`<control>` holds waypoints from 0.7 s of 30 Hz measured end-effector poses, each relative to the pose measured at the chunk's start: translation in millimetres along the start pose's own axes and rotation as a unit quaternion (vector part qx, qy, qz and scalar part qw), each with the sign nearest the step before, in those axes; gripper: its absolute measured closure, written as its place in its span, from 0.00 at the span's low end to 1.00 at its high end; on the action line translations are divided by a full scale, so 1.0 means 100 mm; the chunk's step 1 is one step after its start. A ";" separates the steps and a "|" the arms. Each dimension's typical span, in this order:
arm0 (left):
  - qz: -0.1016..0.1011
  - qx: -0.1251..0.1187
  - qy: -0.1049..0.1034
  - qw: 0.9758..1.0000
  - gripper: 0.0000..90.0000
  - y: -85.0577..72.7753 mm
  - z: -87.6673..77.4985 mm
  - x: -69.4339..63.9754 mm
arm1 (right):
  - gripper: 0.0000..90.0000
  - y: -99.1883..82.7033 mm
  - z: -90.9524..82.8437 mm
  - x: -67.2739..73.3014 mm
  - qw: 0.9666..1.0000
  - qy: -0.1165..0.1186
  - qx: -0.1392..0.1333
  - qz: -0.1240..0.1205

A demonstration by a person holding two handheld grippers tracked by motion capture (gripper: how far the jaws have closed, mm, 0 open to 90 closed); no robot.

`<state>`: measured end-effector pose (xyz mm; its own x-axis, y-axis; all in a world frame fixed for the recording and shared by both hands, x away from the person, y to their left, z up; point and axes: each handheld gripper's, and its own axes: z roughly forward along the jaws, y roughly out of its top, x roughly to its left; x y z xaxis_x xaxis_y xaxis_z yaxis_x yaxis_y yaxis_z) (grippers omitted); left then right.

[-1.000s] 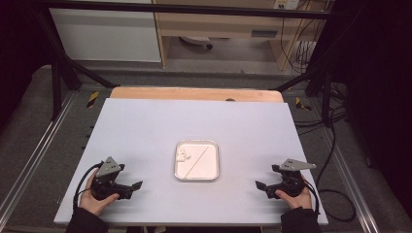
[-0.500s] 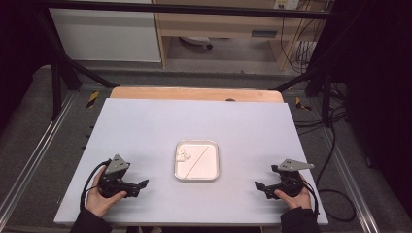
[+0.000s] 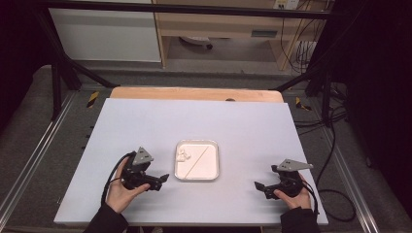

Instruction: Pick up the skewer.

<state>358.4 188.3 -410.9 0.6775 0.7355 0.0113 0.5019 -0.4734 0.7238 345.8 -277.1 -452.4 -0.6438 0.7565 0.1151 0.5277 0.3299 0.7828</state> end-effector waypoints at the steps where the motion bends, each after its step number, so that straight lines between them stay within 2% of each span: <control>1: 0.004 0.001 0.000 1.000 0.06 0.04 0.03 -0.03 | 0.01 0.00 0.00 0.00 1.000 0.000 0.000 0.000; 5: 0.015 0.007 -0.003 1.000 0.06 0.19 0.17 -0.16 | 0.01 0.00 0.00 0.00 1.000 0.000 0.001 -0.001; 8: 0.020 0.011 -0.002 1.000 0.07 0.25 0.23 -0.21 | 0.01 0.00 0.00 0.00 1.000 0.000 0.002 -0.004; 12: 0.019 0.019 -0.003 1.000 0.09 0.35 0.35 -0.29 | 0.01 0.00 0.01 0.00 1.000 -0.001 0.002 -0.004; 14: 0.020 0.026 0.004 0.999 0.11 0.41 0.41 -0.34 | 0.01 0.00 0.01 0.00 1.000 -0.001 0.002 -0.004; 17: 0.010 0.030 0.003 0.999 0.19 0.47 0.49 -0.39 | 0.01 0.00 0.00 0.00 1.000 -0.002 0.003 -0.004; 21: 0.007 0.040 0.016 0.999 0.29 0.52 0.59 -0.47 | 0.01 0.00 0.00 0.00 1.000 -0.001 0.001 -0.002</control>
<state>384.9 100.5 -414.5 0.6681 0.7427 0.0440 0.5347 -0.5204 0.6658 345.7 -277.0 -452.4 -0.6443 0.7568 0.1105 0.5266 0.3342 0.7816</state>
